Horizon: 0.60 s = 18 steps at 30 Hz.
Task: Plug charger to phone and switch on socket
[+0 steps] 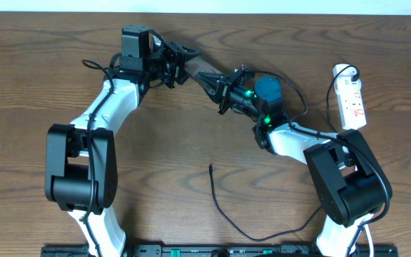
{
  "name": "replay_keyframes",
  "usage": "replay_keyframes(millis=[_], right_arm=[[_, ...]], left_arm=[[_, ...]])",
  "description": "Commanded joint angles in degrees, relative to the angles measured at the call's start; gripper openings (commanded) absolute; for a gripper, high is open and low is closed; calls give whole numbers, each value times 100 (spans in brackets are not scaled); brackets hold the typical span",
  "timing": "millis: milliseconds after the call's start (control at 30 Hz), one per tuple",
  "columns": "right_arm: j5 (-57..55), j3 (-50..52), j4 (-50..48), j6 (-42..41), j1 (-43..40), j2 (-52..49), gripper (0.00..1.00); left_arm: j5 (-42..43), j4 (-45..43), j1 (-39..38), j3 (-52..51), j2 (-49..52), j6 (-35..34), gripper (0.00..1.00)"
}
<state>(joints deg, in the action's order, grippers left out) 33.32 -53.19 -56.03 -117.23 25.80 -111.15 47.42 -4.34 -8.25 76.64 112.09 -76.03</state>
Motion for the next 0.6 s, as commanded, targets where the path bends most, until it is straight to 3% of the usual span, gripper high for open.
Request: replay_keyframes(millis=[0, 133, 367, 400, 433, 467, 533, 567], right_arm=[[7, -76, -107, -33, 144, 15, 1], [-7, -76, -107, -33, 173, 15, 1], [-22, -76, -107, -33, 184, 15, 1], [-22, -76, -107, -33, 184, 15, 7], [-22, -76, -111, -33, 184, 15, 27], [-39, -76, -181, -31, 184, 15, 58], [-44, -76, -273, -33, 179, 15, 94], [-42, -76, -358, -31, 164, 15, 99]], left_arm=[[-39, -7, 20, 149, 9, 28, 28], [-37, -7, 20, 149, 9, 28, 8], [-42, -7, 15, 149, 9, 28, 7], [-42, -7, 15, 149, 9, 28, 7], [-42, -9, 15, 149, 9, 28, 7], [-42, -9, 22, 149, 9, 31, 7], [-39, -9, 50, 149, 9, 33, 7], [-37, -9, 81, 149, 9, 57, 7]])
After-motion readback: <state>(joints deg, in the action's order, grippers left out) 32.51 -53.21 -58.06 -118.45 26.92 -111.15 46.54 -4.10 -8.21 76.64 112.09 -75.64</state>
